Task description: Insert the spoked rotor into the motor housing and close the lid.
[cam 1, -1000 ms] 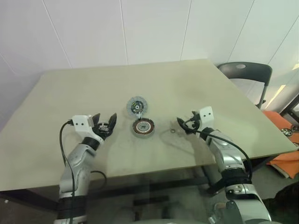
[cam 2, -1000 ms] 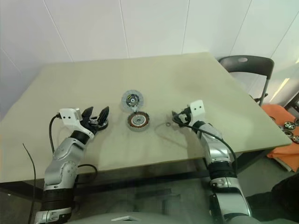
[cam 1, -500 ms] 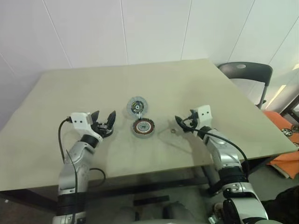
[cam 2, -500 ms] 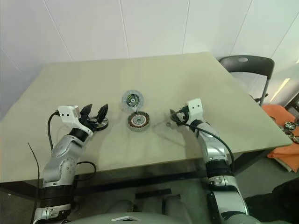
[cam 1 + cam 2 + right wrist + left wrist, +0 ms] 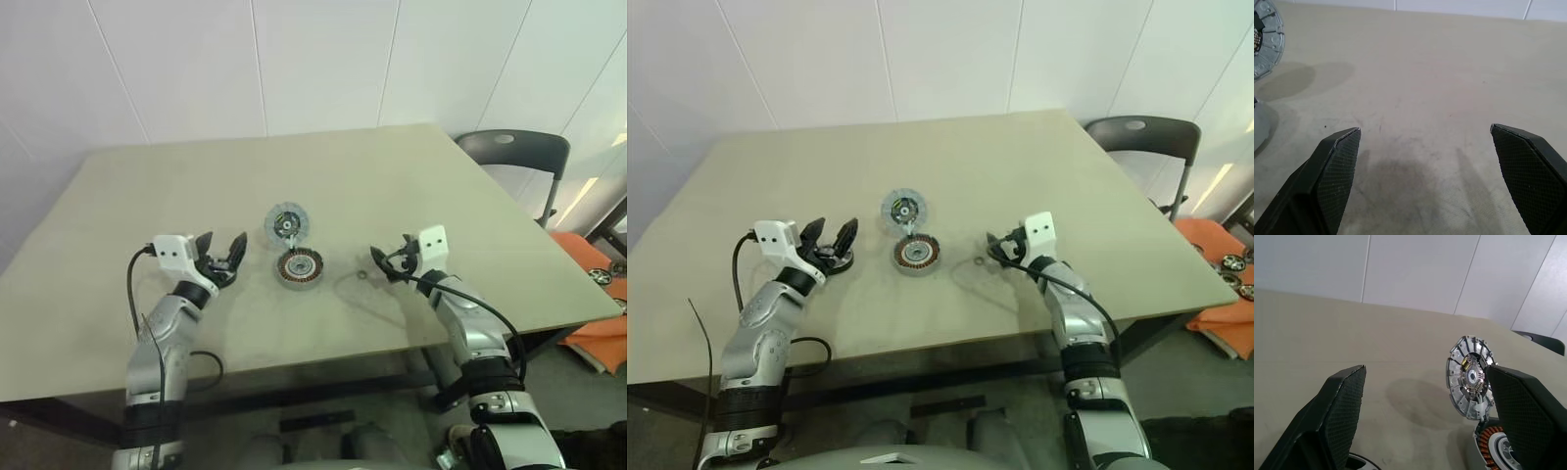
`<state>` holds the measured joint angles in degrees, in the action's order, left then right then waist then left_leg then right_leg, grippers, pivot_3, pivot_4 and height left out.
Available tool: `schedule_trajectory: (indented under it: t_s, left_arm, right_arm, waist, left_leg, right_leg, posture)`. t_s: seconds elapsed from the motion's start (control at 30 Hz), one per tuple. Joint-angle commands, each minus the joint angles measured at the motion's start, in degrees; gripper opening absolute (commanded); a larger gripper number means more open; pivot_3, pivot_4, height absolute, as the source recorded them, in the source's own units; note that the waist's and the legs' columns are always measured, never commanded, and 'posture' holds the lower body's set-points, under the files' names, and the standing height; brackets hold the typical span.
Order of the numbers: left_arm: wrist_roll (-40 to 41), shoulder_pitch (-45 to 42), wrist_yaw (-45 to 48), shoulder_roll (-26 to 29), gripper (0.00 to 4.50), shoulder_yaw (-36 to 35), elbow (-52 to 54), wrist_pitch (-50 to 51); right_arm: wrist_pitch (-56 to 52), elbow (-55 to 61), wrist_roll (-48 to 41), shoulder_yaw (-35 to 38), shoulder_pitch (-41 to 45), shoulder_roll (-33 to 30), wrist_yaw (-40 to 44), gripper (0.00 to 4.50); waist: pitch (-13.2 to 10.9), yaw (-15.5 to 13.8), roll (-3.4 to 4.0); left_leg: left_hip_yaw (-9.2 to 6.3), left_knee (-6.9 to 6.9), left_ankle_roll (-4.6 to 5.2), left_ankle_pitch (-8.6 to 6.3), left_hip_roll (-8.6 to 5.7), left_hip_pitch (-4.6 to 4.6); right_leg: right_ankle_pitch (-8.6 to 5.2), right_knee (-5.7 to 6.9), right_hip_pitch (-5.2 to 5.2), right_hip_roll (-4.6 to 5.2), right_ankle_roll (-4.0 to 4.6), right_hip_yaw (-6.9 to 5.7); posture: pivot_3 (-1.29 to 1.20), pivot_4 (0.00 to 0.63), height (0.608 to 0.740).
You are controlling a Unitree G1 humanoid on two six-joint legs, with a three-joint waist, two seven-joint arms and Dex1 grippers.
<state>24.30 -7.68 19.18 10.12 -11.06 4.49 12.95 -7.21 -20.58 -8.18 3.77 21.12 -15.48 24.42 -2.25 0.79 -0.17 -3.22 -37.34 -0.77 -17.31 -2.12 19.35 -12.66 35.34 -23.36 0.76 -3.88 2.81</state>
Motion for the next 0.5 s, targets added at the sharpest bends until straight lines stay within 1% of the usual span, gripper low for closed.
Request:
schedule_trajectory:
  t_s: [0.03,0.27,0.5]
  left_arm:
    - [-0.07,-1.13,0.41,0.23,4.18,-0.12,0.5,-1.15]
    - [-0.51,-3.29,-0.05,1.37,4.18,-1.12,-0.77,-1.99]
    - [0.12,-2.29,-0.48,2.49,4.18,-2.01,1.24,-1.52]
  right_arm:
    - [-0.02,3.12,-0.79,0.88,0.49,-0.32,-0.23,4.44]
    - [0.89,-0.3,-0.89,0.64,2.8,0.88,-0.4,4.44]
    - [3.28,-5.24,-0.45,0.01,6.38,2.6,-0.39,4.44]
  waist:
    - [0.0,0.0,0.0]
    - [0.0,0.05,0.0]
    - [0.0,0.1,0.0]
  left_leg:
    - [0.0,0.0,0.0,0.0,0.0,0.0]
    - [0.0,-0.01,0.0,0.0,0.0,-0.01]
    - [0.0,0.0,0.0,0.0,0.0,-0.01]
  right_leg:
    - [0.0,0.0,0.0,0.0,0.0,0.0]
    - [0.0,0.02,0.0,-0.01,0.0,0.0]
    - [0.01,0.01,-0.01,-0.01,0.0,0.0]
  posture:
    - [0.0,0.0,0.74]
    - [0.0,0.0,0.74]
    - [0.0,0.0,0.74]
